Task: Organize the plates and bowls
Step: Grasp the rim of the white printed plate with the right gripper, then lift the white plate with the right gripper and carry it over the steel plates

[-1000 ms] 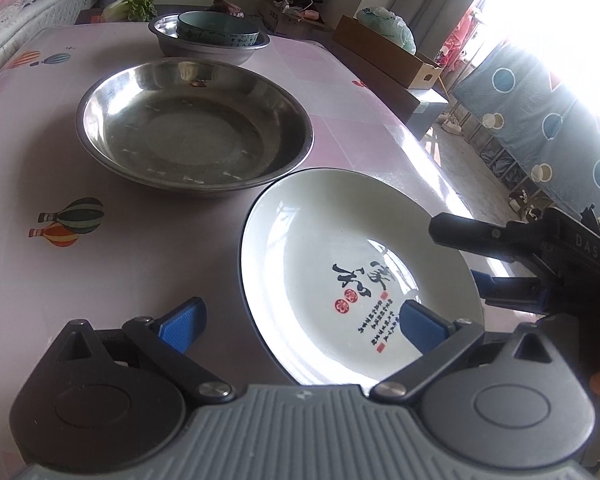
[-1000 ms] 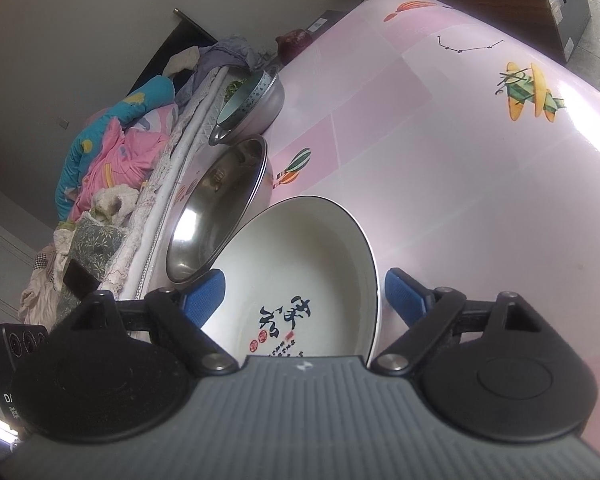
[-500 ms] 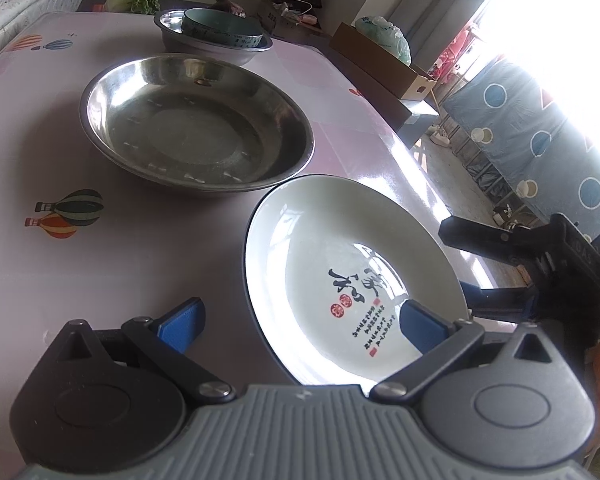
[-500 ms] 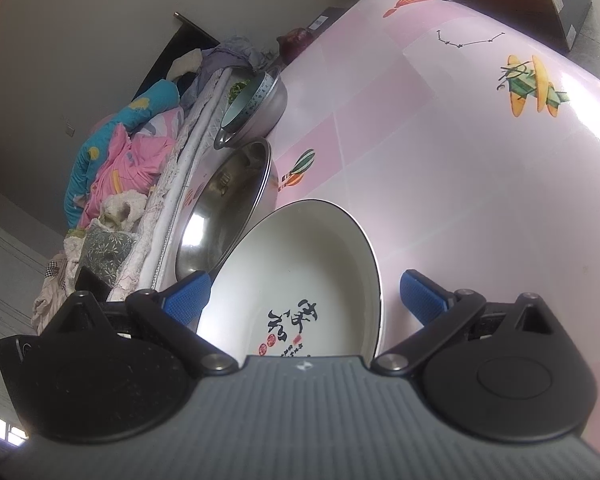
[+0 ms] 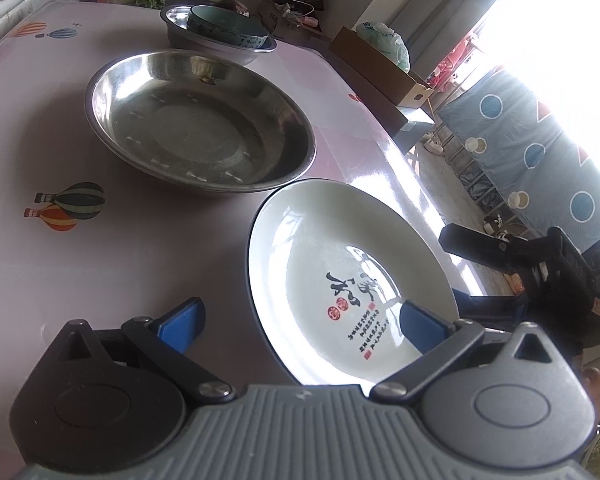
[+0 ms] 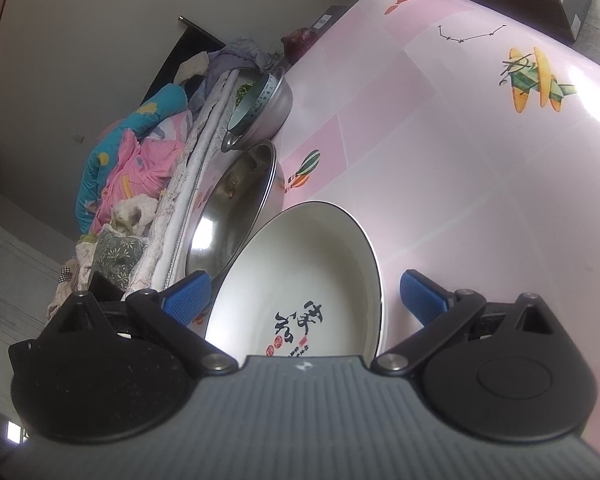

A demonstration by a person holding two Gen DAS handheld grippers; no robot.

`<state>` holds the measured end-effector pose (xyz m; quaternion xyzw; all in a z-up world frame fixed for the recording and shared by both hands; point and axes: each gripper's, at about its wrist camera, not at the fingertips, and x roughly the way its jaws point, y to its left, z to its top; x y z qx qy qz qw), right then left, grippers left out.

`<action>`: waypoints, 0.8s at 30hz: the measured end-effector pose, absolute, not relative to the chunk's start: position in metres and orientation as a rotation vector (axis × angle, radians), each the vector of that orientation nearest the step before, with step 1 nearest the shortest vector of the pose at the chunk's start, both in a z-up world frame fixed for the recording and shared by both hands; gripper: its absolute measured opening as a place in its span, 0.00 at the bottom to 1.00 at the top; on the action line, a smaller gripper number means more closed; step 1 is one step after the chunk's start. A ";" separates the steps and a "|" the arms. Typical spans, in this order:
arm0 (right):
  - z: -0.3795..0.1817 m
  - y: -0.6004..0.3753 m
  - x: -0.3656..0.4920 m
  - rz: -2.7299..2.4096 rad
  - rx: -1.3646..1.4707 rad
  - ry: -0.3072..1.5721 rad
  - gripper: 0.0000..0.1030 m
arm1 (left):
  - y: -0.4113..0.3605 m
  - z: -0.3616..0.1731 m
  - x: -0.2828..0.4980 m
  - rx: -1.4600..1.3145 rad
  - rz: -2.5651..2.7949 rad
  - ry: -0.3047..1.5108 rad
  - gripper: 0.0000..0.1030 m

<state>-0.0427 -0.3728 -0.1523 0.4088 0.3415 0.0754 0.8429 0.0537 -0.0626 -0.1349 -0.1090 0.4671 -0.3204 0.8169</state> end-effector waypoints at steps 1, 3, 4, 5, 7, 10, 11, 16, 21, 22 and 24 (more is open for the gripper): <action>-0.152 -0.372 -0.042 0.162 0.863 0.721 0.99 | -0.062 -0.135 0.054 -0.239 -0.683 0.997 1.00; -0.153 -0.372 -0.042 0.167 0.871 0.720 0.99 | -0.061 -0.135 0.055 -0.248 -0.685 1.000 1.00; -0.153 -0.372 -0.042 0.170 0.872 0.721 0.99 | -0.061 -0.135 0.055 -0.251 -0.686 1.002 1.00; -0.153 -0.372 -0.041 0.170 0.871 0.722 0.99 | -0.061 -0.135 0.055 -0.256 -0.686 1.003 1.00; -0.153 -0.372 -0.041 0.170 0.865 0.724 0.99 | -0.060 -0.135 0.056 -0.266 -0.686 1.005 1.00; -0.153 -0.371 -0.041 0.168 0.861 0.725 0.99 | -0.059 -0.135 0.057 -0.279 -0.687 1.006 1.00; -0.153 -0.371 -0.042 0.167 0.862 0.724 0.99 | -0.058 -0.135 0.057 -0.278 -0.688 1.005 1.00; -0.153 -0.369 -0.043 0.164 0.856 0.717 0.99 | -0.059 -0.135 0.055 -0.255 -0.693 0.994 1.00; -0.151 -0.363 -0.045 0.132 0.844 0.710 0.99 | -0.060 -0.136 0.050 -0.231 -0.692 0.970 0.99; -0.150 -0.362 -0.046 0.125 0.834 0.706 0.98 | -0.062 -0.135 0.048 -0.215 -0.690 0.964 0.98; -0.149 -0.361 -0.049 0.113 0.815 0.699 0.89 | -0.066 -0.134 0.043 -0.152 -0.678 0.940 0.88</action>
